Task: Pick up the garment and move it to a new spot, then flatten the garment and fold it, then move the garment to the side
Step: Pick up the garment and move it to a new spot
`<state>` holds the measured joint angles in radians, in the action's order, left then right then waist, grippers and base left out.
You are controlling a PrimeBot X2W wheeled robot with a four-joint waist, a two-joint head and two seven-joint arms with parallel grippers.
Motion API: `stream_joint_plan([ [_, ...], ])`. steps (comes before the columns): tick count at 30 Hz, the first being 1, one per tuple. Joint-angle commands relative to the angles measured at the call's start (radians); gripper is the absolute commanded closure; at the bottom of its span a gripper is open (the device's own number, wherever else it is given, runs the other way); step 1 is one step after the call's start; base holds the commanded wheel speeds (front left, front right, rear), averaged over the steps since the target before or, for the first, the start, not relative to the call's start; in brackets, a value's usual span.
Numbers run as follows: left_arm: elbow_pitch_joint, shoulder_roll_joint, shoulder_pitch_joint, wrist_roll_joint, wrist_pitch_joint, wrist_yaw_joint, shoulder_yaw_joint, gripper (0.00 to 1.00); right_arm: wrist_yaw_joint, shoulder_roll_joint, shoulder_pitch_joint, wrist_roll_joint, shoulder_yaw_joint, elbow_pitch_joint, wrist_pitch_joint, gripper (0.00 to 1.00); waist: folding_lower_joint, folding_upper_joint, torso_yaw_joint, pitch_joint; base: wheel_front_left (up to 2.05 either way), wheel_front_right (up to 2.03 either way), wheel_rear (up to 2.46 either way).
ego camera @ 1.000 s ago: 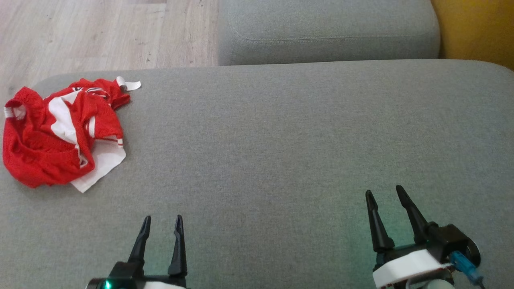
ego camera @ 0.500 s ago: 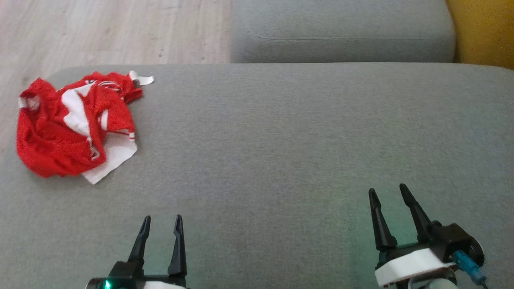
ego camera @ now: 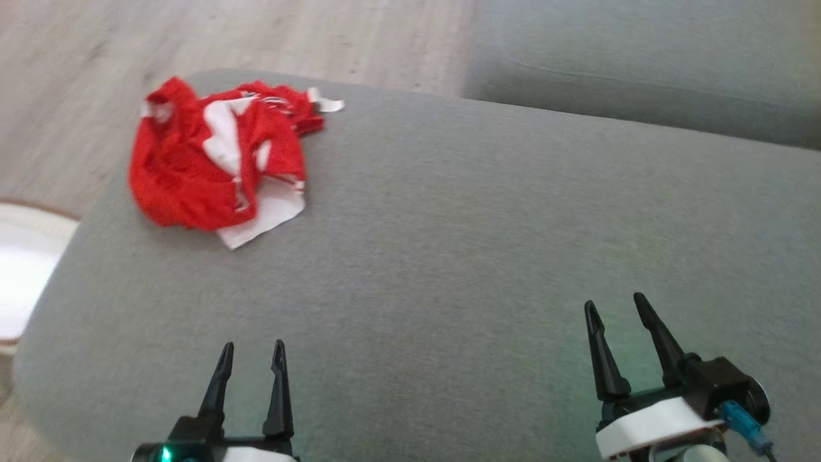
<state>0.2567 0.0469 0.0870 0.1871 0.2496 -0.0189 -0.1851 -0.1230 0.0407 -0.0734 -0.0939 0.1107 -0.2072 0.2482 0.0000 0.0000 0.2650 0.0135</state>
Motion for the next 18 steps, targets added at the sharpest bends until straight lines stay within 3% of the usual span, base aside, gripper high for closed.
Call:
stream_joint_plan([
  [1,-0.030,0.003,-0.042,0.010,0.012,-0.004,0.040,0.00,-0.008,0.009,0.024,0.007,0.025,0.031,0.014,0.00,0.0000,0.0000,0.057,-0.005,0.00,0.00,0.00],
  [8,-0.032,0.003,-0.033,0.007,0.012,0.003,0.054,0.00,-0.008,0.009,0.022,0.007,0.038,0.027,0.014,0.00,0.0000,0.0000,0.129,-0.015,0.00,0.00,0.00],
  [18,-0.073,0.003,-0.028,0.015,0.012,0.007,0.056,0.00,-0.008,0.009,0.013,0.013,0.052,0.023,0.014,0.00,0.0000,0.0000,0.143,-0.022,0.00,0.00,0.00],
])
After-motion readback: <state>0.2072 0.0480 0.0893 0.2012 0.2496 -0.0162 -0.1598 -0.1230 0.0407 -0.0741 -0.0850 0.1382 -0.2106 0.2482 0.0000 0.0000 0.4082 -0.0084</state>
